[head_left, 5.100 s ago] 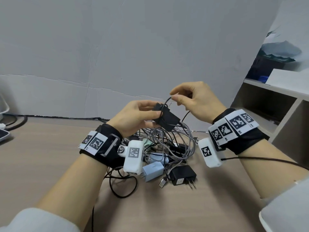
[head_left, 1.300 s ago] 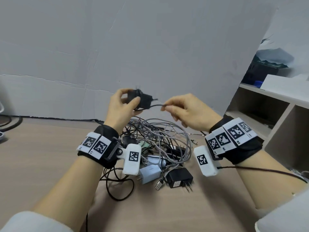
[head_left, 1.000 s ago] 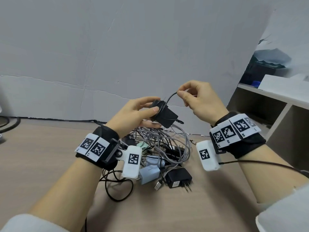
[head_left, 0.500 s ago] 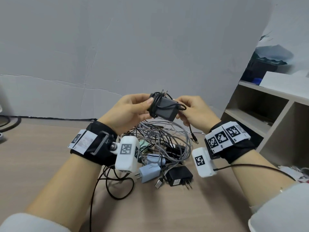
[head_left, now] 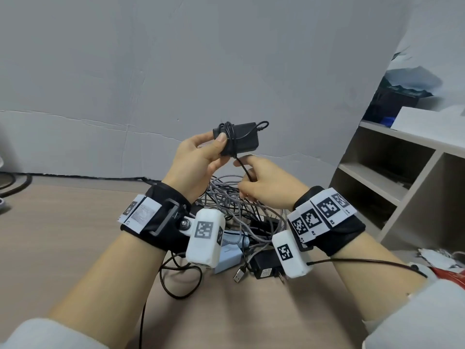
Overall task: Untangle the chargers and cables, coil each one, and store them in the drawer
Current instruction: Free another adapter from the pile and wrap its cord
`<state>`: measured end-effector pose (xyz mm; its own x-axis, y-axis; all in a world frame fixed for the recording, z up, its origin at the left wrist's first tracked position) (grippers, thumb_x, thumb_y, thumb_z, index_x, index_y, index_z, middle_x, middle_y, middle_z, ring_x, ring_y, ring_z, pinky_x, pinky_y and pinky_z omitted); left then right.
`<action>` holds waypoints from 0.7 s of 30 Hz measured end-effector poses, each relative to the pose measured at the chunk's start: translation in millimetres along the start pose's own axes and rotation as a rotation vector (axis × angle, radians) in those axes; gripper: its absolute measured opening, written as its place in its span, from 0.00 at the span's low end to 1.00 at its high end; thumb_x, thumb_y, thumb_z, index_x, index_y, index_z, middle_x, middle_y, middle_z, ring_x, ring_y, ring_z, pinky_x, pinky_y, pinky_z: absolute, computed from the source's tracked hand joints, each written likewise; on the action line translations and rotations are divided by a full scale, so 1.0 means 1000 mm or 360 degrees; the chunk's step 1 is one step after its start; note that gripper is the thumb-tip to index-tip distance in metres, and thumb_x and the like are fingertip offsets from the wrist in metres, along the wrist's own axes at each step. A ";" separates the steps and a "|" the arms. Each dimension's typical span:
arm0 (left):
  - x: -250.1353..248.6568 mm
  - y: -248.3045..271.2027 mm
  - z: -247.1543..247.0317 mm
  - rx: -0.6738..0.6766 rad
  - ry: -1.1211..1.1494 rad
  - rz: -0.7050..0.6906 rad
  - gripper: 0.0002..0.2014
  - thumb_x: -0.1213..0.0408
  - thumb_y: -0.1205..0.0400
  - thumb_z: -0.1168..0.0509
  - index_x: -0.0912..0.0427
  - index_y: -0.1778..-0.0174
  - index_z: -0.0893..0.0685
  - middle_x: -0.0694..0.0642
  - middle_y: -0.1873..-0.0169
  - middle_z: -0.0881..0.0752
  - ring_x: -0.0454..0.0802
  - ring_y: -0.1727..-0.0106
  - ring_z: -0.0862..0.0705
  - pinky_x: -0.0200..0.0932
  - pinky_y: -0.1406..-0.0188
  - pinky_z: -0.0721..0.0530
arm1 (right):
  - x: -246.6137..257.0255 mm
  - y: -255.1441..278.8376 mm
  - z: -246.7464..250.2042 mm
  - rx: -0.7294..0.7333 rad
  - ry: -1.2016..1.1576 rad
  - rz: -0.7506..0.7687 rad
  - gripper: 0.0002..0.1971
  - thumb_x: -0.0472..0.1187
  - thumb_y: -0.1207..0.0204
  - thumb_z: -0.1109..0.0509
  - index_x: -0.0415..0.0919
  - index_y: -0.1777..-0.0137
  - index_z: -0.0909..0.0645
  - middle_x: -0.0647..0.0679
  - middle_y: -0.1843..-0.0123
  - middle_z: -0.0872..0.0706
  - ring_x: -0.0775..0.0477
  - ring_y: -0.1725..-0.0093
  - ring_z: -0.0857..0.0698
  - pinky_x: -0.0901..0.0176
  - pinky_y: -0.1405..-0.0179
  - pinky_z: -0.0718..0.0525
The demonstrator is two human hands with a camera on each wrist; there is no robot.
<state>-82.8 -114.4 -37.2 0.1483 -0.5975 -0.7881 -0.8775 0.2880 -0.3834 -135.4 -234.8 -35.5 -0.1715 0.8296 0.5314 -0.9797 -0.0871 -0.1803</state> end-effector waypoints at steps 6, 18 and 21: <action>-0.008 -0.001 0.025 -0.0314 -0.0261 -0.0076 0.20 0.64 0.14 0.31 0.64 0.29 0.26 0.63 0.40 0.14 0.60 0.37 0.12 0.57 0.41 0.11 | 0.006 0.003 0.020 -0.0255 0.0260 -0.0037 0.13 0.32 0.17 0.40 0.45 0.48 0.14 0.48 0.62 0.11 0.53 0.63 0.17 0.75 0.71 0.28; -0.009 0.001 0.016 0.0080 -0.0958 0.0006 0.13 0.59 0.11 0.35 0.58 0.34 0.25 0.66 0.59 0.11 0.55 0.72 0.11 0.47 0.71 0.11 | 0.045 0.003 0.037 -0.0719 0.0298 0.0556 0.06 0.42 0.15 0.32 0.43 0.53 0.16 0.49 0.53 0.18 0.48 0.50 0.21 0.61 0.50 0.27; -0.002 0.000 0.019 0.0143 -0.0921 0.0066 0.06 0.58 0.10 0.39 0.55 0.43 0.27 0.63 0.61 0.11 0.58 0.70 0.11 0.45 0.71 0.11 | 0.030 -0.015 0.023 -0.0694 0.0171 0.0466 0.04 0.45 0.14 0.35 0.50 0.51 0.24 0.50 0.48 0.22 0.46 0.45 0.22 0.57 0.47 0.27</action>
<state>-74.3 -99.3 -44.4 0.3619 -0.0856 -0.9283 -0.8495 0.3798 -0.3662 -127.9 -221.5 2.0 -0.3972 0.8588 0.3235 -0.7545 -0.1050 -0.6478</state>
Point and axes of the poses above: each hand's wrist, its own y-axis away from the middle knuckle, its own z-axis out of the back of the hand, x = y × z, the point moved 9 cm from there along -y, towards the middle knuckle
